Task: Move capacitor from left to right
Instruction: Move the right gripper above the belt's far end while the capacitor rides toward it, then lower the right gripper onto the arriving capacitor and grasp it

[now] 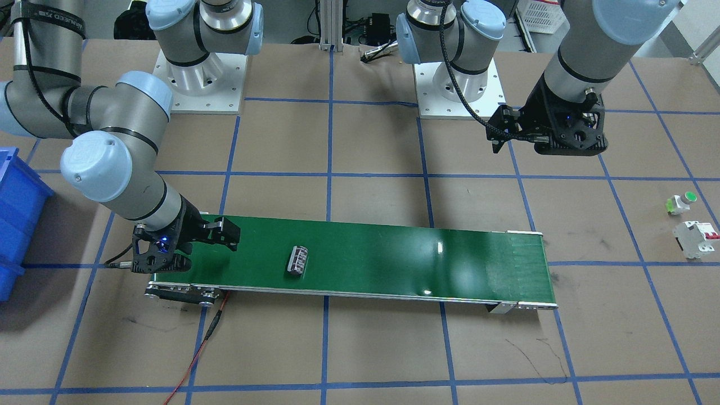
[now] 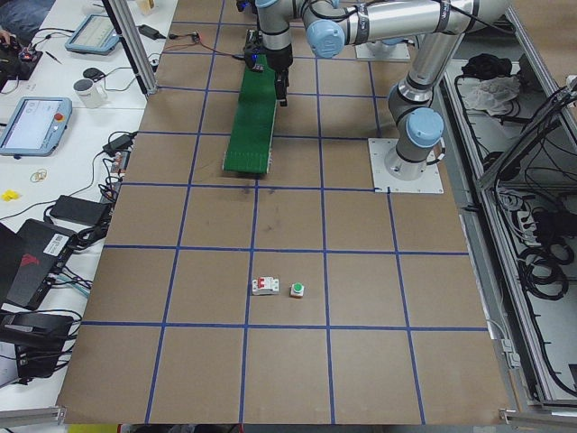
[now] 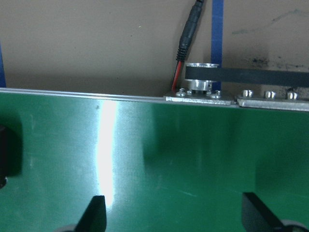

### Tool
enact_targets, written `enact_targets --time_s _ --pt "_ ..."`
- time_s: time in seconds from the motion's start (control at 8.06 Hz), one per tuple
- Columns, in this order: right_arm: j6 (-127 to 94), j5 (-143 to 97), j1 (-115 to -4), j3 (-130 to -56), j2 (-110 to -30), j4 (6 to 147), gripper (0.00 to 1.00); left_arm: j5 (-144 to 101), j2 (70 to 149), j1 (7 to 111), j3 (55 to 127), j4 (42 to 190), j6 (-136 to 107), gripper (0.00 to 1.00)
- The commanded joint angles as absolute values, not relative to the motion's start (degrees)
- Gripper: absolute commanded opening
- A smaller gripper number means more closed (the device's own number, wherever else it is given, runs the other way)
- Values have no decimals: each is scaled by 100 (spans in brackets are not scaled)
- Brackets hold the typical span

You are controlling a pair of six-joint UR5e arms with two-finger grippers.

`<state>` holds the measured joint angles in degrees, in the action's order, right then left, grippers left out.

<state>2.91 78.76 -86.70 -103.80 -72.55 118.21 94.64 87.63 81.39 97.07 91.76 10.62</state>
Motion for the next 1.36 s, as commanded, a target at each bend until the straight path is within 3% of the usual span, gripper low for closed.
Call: enact_targets --time_s 0.0,0.62,0.99,1.12,1.24 --pt "281 7875 -8675 -10371 -7251 11830 100 9448 8763 8139 9712 9176 1063 100" --pt "-621 7936 -8929 -10336 -7198 12171 99 9448 8771 8139 9712 9176 1072 100" --pt "-694 7989 -9026 -10336 -7067 12208 92 9466 8780 8139 9729 9176 1081 100" --pt "-677 8015 -9026 -10336 -7032 12208 80 9466 8780 8139 9729 9176 1081 100" --pt "-633 8311 -9026 -10327 -7040 12199 51 9466 8780 8139 9729 9176 1081 100"
